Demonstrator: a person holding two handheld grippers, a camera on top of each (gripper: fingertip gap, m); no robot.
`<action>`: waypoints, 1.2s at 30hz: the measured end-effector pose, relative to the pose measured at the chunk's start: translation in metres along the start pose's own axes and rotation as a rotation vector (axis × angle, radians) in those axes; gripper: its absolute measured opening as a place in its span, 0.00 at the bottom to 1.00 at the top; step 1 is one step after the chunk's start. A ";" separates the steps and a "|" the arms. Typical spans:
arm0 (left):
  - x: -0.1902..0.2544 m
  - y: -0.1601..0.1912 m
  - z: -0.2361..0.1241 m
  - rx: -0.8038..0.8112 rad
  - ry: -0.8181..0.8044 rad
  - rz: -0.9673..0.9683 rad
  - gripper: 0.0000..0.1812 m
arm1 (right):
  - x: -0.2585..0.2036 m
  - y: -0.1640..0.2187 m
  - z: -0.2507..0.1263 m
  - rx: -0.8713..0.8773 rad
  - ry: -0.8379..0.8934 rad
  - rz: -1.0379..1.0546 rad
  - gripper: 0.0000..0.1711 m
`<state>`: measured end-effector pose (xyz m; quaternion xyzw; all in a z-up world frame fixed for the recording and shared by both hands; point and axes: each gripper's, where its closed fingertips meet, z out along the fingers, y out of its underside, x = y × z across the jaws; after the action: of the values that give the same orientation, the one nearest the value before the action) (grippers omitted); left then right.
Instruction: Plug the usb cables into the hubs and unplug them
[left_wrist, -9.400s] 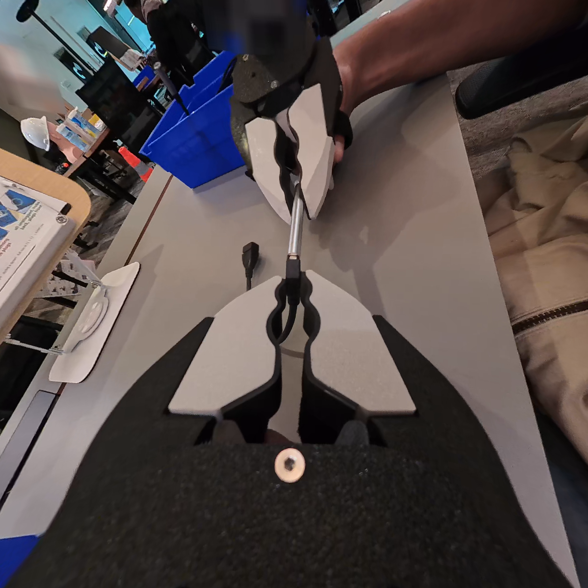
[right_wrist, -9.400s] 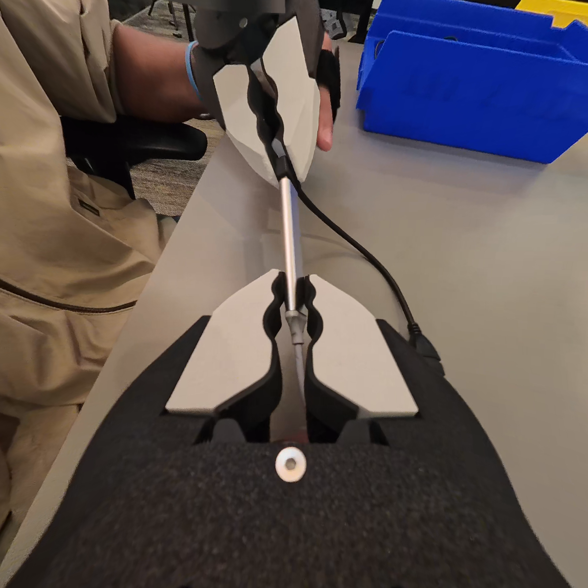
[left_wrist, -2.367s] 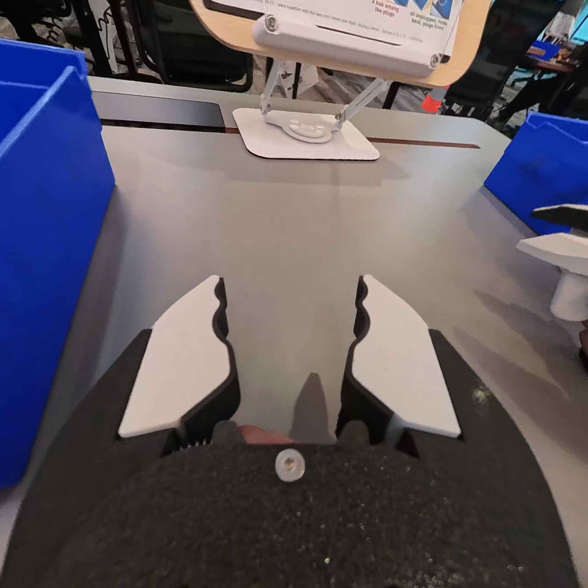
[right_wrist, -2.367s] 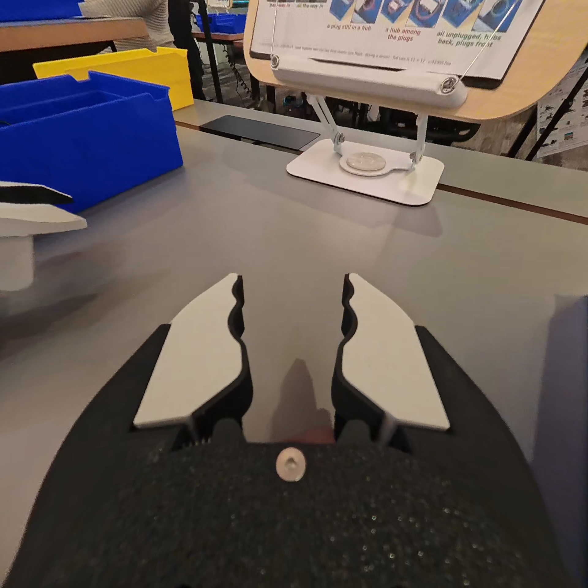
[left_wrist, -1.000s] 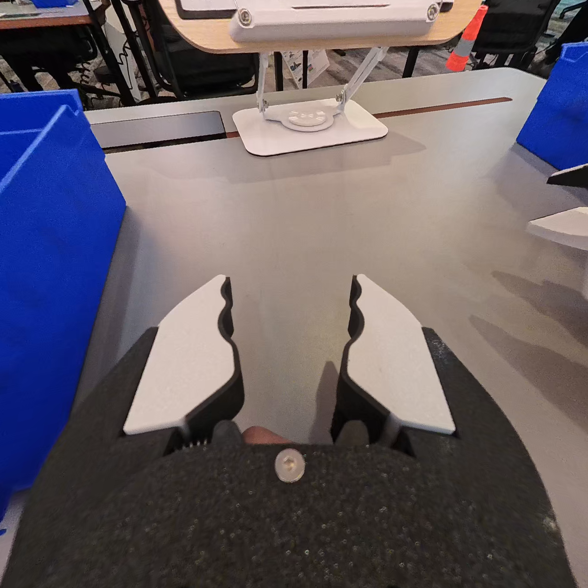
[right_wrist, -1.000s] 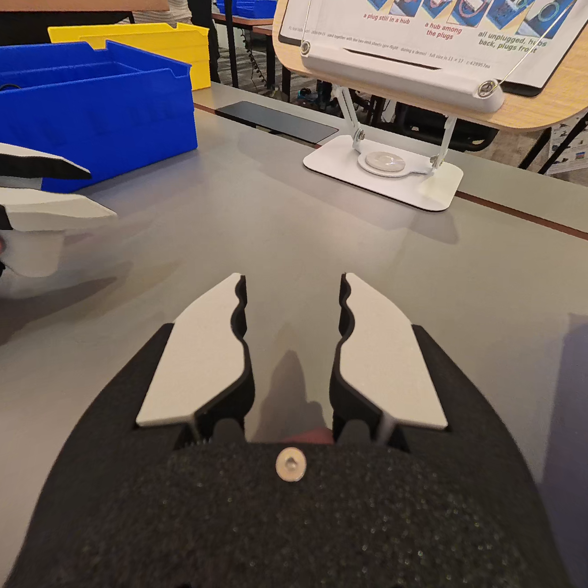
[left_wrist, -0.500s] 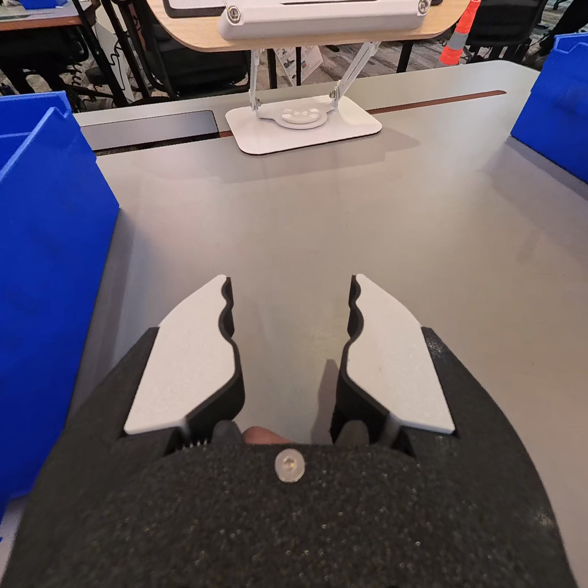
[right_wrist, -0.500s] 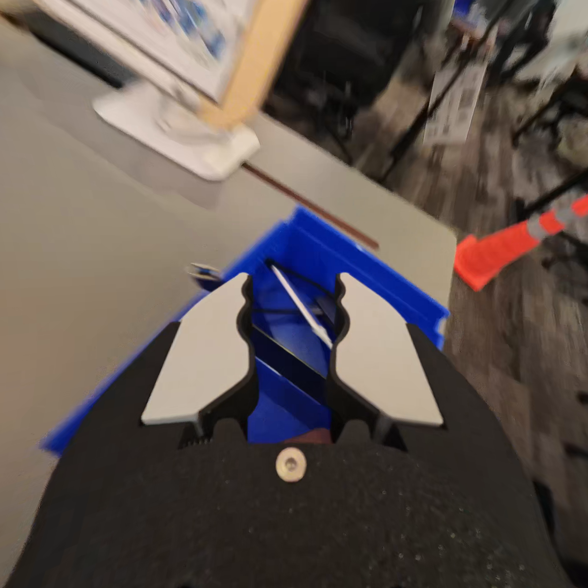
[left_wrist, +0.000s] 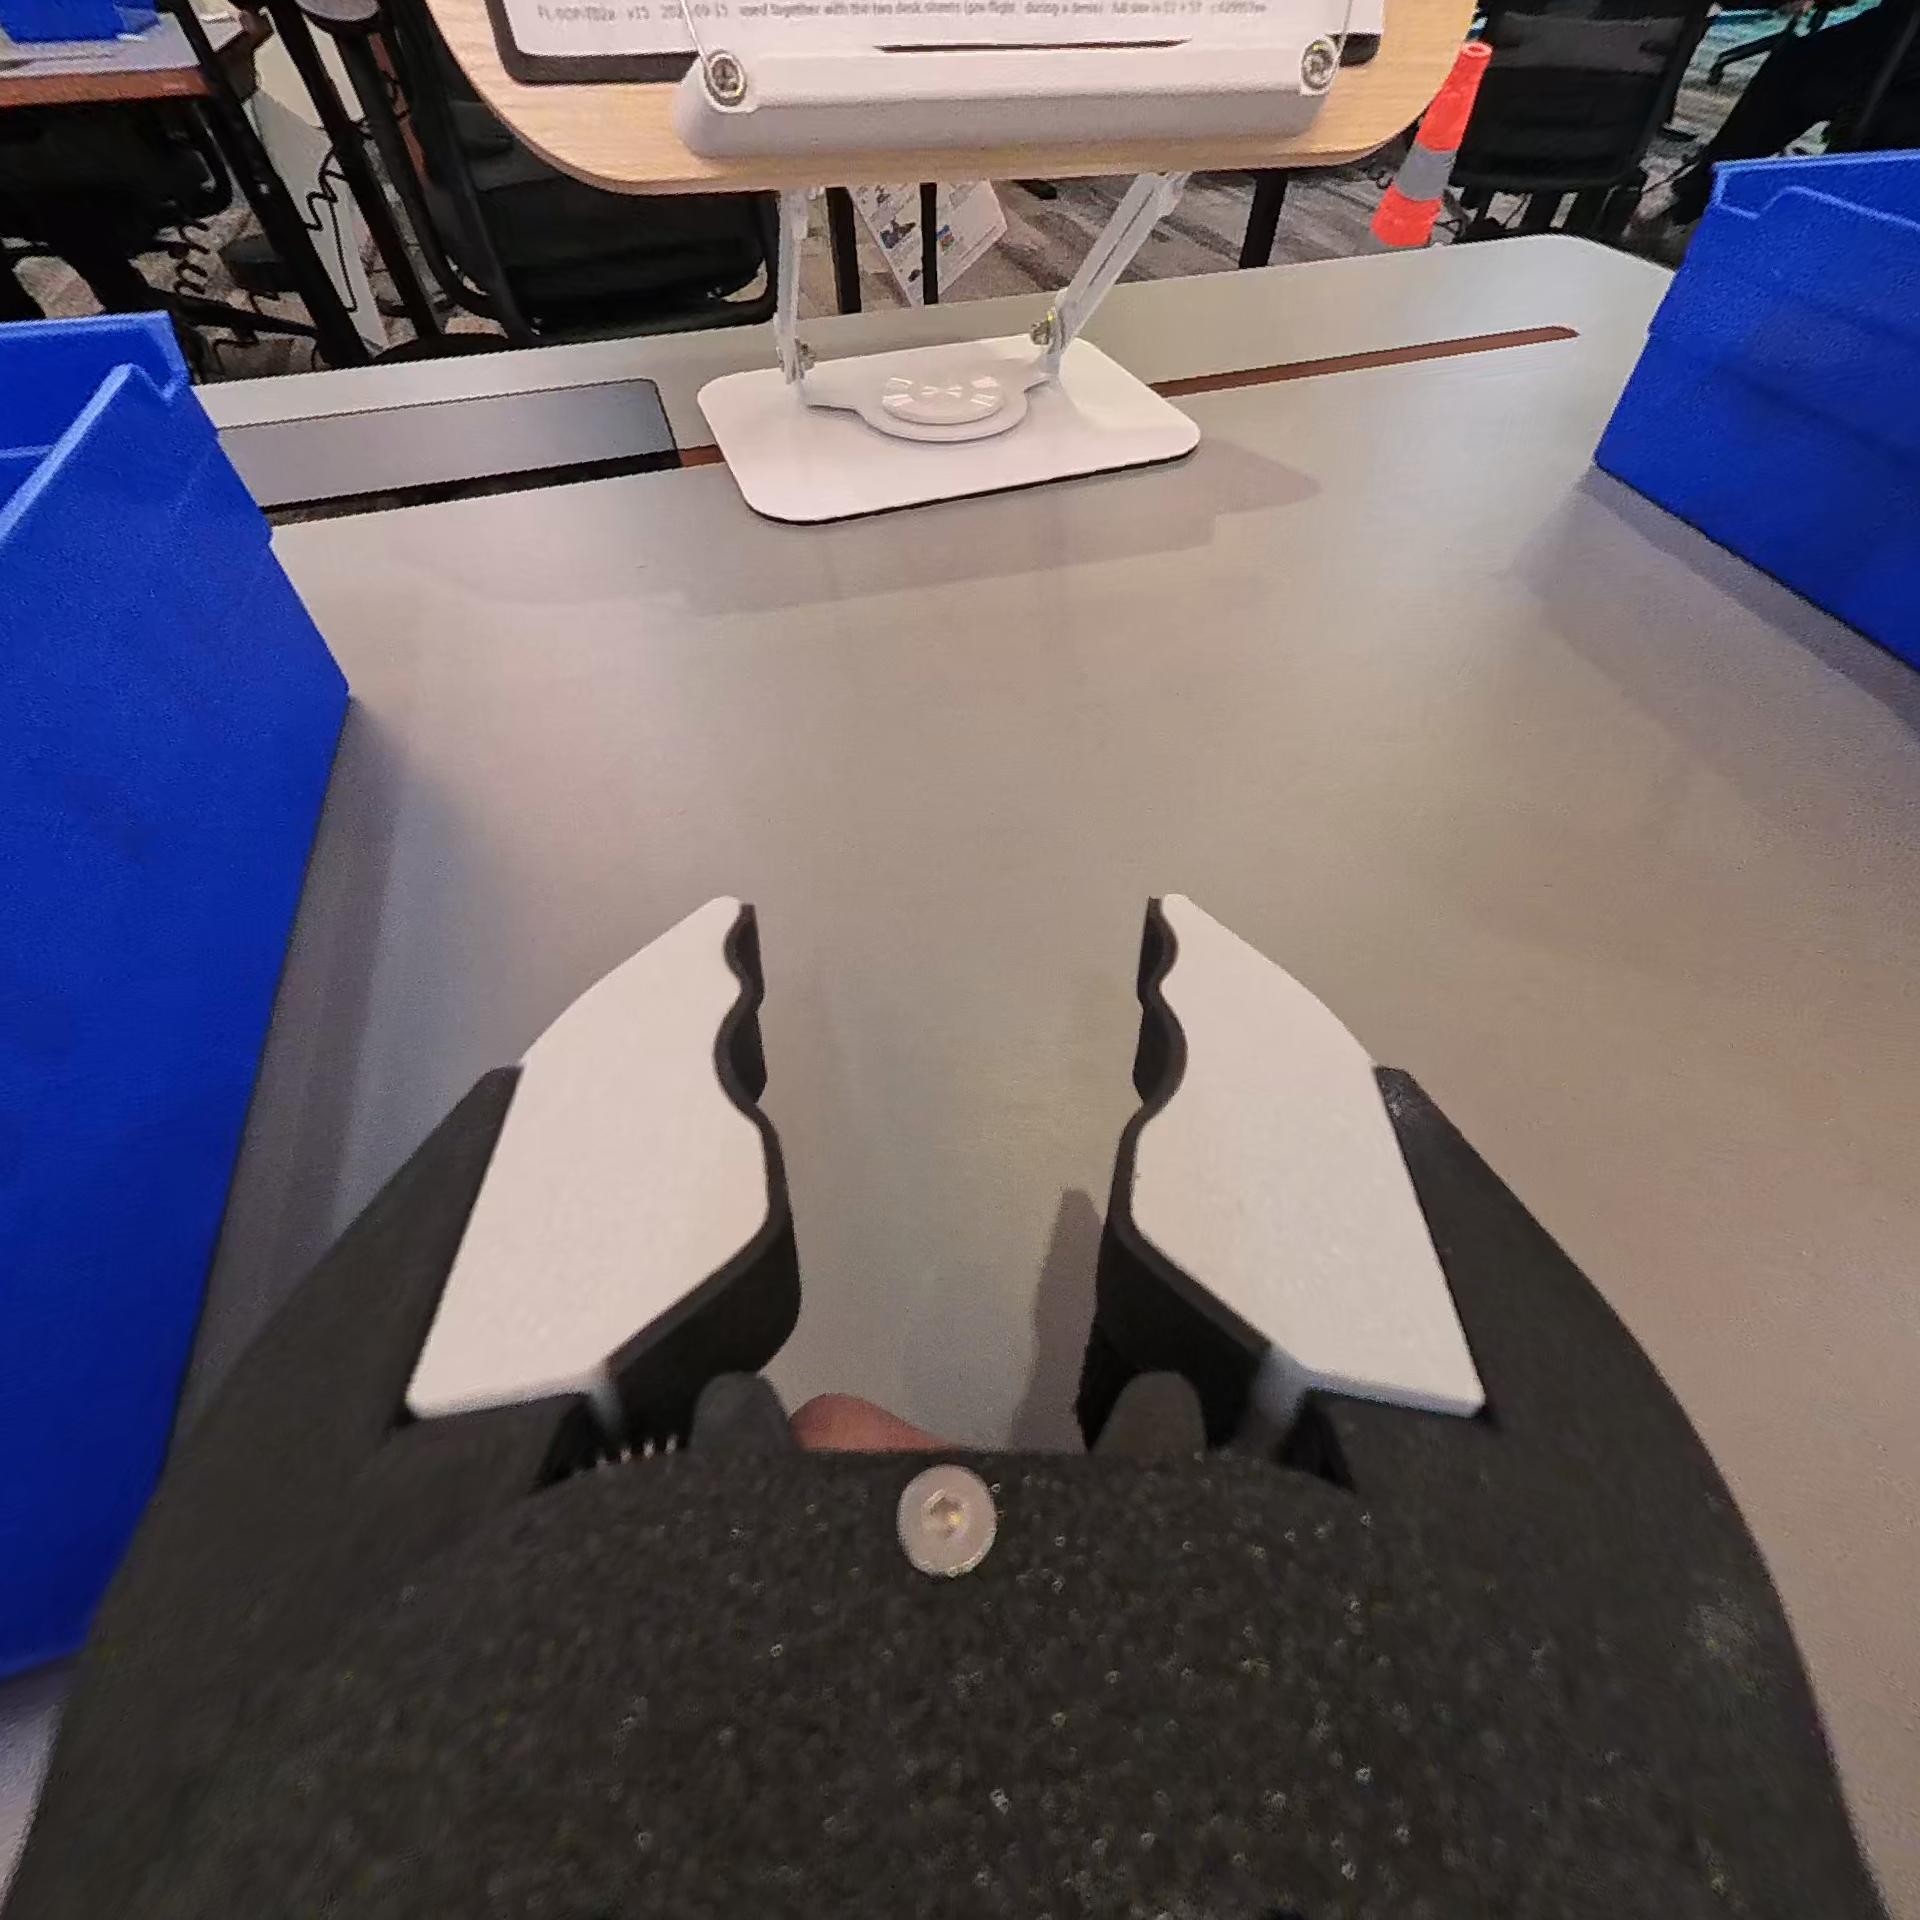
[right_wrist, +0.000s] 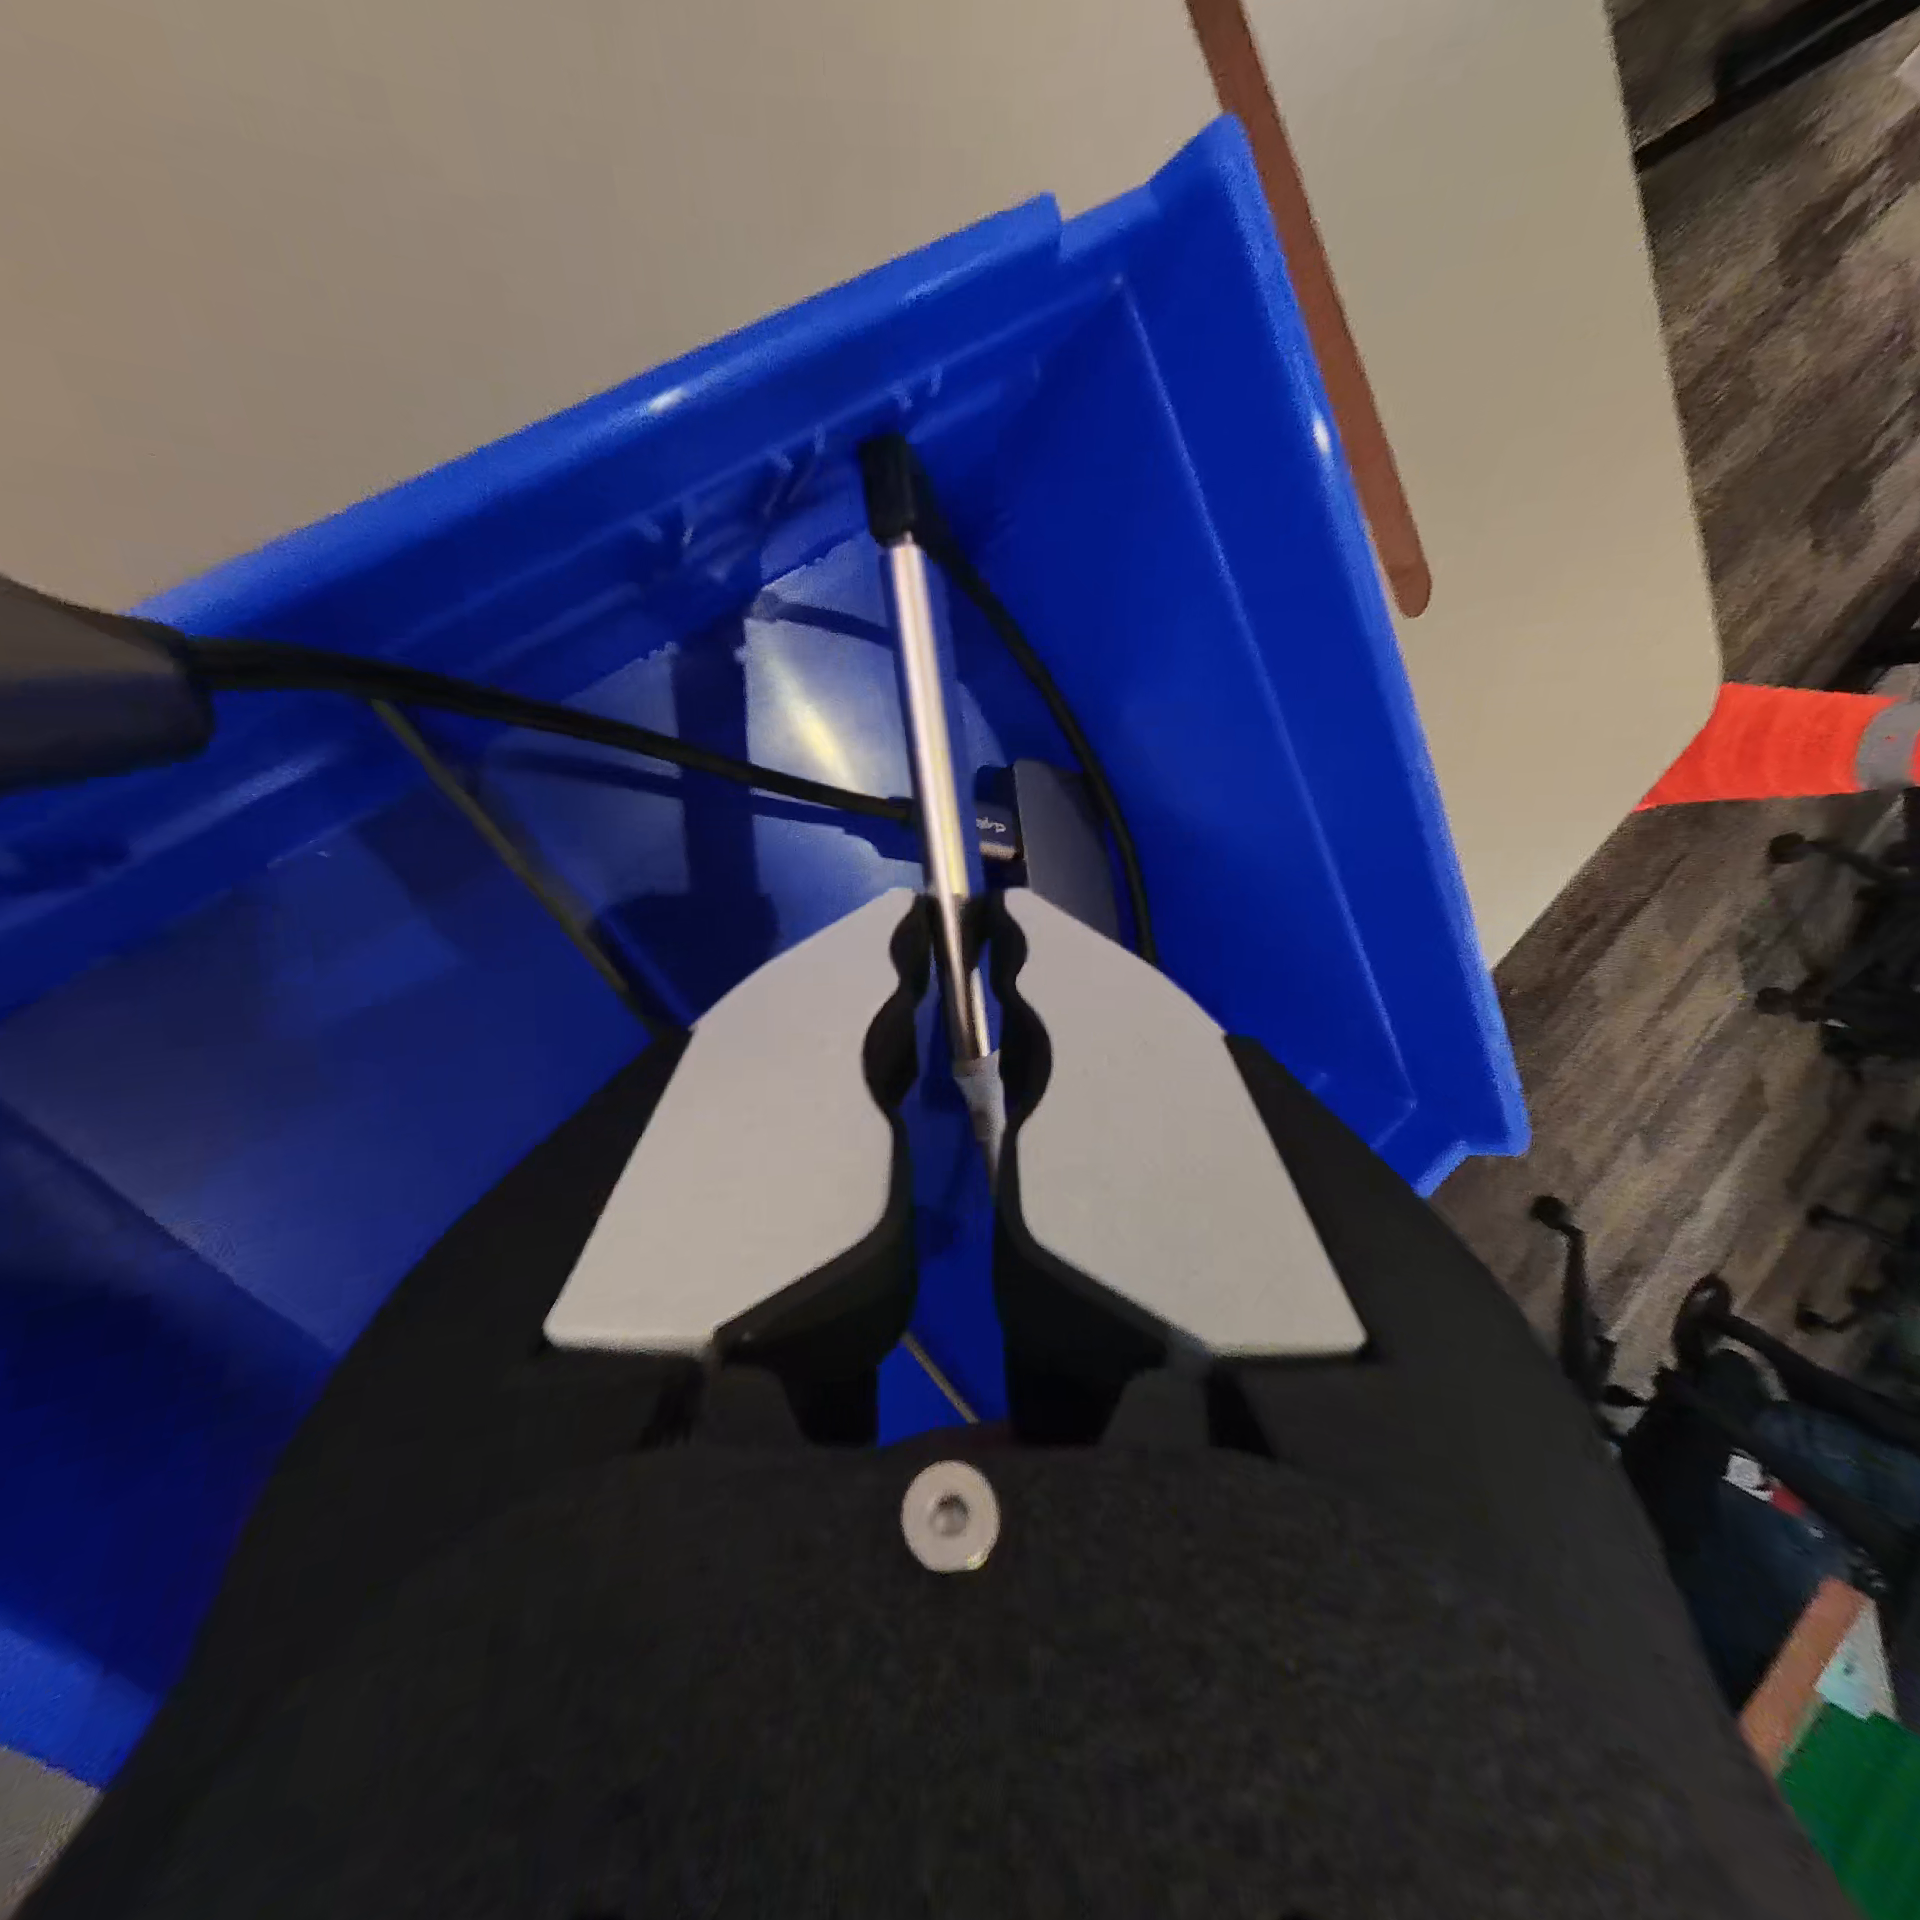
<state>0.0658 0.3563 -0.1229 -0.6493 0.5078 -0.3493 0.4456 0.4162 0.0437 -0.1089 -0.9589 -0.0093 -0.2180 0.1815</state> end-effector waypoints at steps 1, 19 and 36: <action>0.000 0.000 0.000 0.000 0.003 0.000 0.38 | 0.002 -0.002 -0.003 0.016 0.023 -0.013 0.06; -0.001 -0.013 -0.015 0.122 0.003 -0.017 0.35 | -0.101 -0.199 -0.205 0.711 0.396 -0.348 0.04; -0.044 0.014 -0.068 0.051 -0.023 -0.051 0.34 | -0.321 -0.246 -0.016 0.494 0.098 -0.731 0.05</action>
<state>-0.0114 0.3824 -0.1114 -0.6546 0.4767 -0.3659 0.4587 0.0953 0.2876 -0.1458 -0.8089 -0.3911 -0.3042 0.3164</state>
